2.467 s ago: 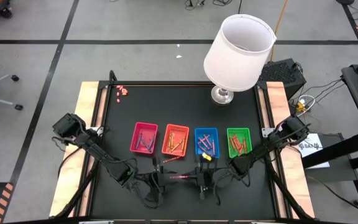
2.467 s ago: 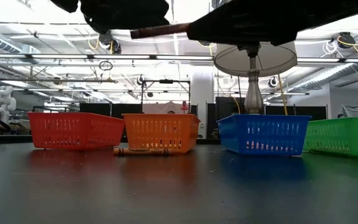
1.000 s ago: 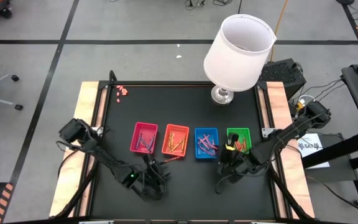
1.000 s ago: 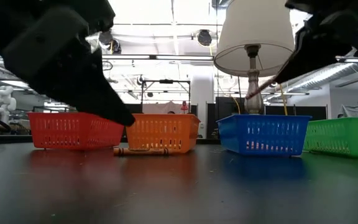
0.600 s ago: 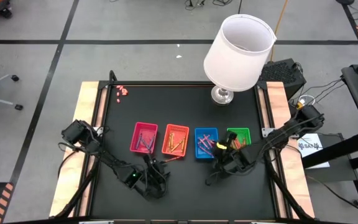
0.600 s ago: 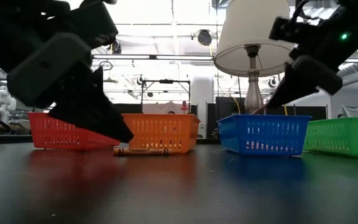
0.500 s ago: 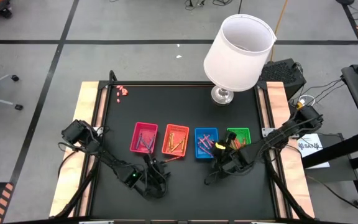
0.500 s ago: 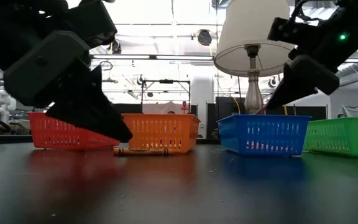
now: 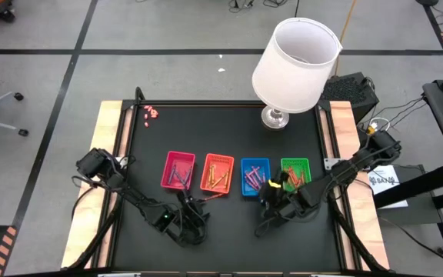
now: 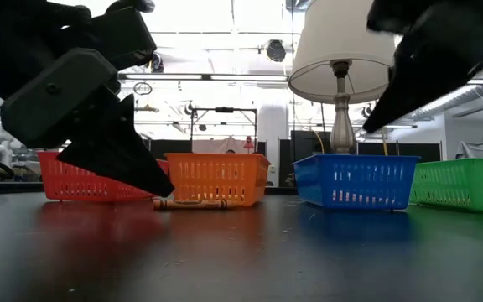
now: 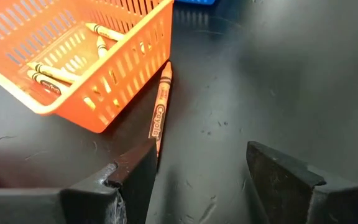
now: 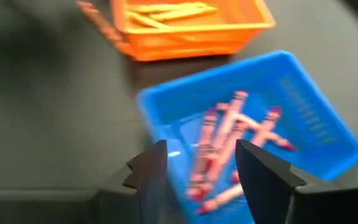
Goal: Sort crayons
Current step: Put the orange crayon into the green bin
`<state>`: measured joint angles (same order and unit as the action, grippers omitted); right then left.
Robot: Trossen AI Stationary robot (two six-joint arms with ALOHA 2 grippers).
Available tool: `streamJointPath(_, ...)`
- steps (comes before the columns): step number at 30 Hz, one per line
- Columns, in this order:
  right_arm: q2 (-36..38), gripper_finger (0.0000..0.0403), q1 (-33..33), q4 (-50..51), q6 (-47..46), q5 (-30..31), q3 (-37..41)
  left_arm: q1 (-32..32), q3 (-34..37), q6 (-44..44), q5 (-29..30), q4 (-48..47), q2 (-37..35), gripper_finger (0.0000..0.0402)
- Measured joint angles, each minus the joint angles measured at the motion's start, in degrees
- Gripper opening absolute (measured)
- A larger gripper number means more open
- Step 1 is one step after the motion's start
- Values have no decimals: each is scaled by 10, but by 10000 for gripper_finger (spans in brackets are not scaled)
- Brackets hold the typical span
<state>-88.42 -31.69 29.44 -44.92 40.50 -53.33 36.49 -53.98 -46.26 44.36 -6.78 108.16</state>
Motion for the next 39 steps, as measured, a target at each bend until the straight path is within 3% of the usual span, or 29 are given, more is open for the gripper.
streamJointPath(4, 0, 180, -36, -27, 17, -12, -24, 0, 0, 1, -2, -2, 0, 248)
streamJointPath(10, 0, 176, -105, -104, 69, 42, -29, -8, 0, 1, 5, -2, 21, 248)
streamJointPath(17, 0, 174, -158, -123, 95, 61, -29, -22, -1, -15, 11, 9, 40, 248)
streamJointPath(34, 0, 173, -164, -128, 116, 60, -29, -44, -1, 5, -35, 39, 41, 248)
streamJointPath(39, 0, 173, -164, -129, 120, 60, -29, -42, -1, 7, -47, 49, 41, 220)
